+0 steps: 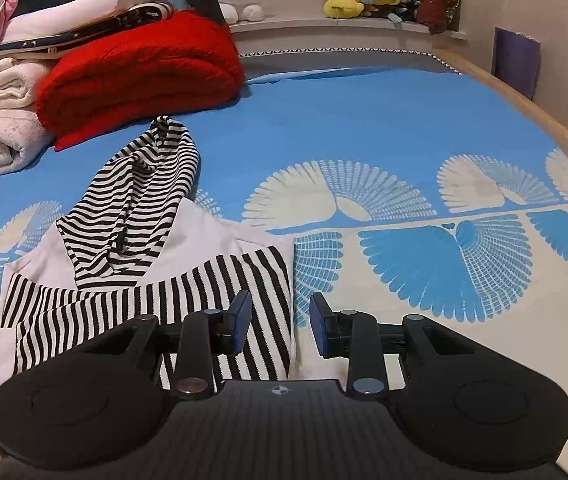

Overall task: Fold small clothes
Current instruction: 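Move the left gripper to the striped hood tip and grasp it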

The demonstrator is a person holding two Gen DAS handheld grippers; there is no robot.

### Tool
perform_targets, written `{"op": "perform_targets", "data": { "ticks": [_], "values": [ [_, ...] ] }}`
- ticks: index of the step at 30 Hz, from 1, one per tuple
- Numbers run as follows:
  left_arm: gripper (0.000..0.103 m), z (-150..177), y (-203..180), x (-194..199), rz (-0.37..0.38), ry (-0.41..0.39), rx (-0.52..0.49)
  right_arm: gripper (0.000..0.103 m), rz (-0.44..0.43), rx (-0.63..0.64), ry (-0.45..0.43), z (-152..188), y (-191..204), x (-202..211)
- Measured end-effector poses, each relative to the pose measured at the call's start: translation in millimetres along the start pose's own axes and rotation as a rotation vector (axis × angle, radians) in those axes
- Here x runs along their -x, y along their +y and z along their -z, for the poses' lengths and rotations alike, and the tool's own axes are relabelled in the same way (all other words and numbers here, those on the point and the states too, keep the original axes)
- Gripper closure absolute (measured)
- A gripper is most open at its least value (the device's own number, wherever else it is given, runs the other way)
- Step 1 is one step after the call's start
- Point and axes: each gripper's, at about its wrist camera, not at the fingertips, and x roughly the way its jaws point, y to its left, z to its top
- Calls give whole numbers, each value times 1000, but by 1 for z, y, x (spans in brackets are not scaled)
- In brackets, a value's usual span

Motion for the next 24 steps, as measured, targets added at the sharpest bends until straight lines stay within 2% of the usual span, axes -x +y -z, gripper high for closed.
{"op": "perform_targets", "data": {
  "ticks": [5, 7, 9, 11, 16, 21, 24],
  "values": [
    [37, 0, -6, -1, 17, -13, 1, 70, 10, 39, -8, 0, 5, 2],
    [32, -1, -7, 1, 26, -41, 10, 68, 31, 58, -9, 2, 6, 3],
    [25, -2, -10, 6, 19, -86, 7, 53, 58, 69, -16, 2, 7, 3],
    [18, -2, -15, 13, 16, -150, -10, 50, 66, 58, -24, 2, 4, 3],
    [18, -4, -23, 25, 31, -233, -50, 48, 55, 32, -4, 0, -4, 0],
    [18, -4, -25, 31, 0, -308, -115, 35, 47, 42, 3, -2, -7, -1],
    [18, -10, -22, 28, 14, -314, -146, 32, 45, 53, 15, -3, -10, -3]
  ]
}}
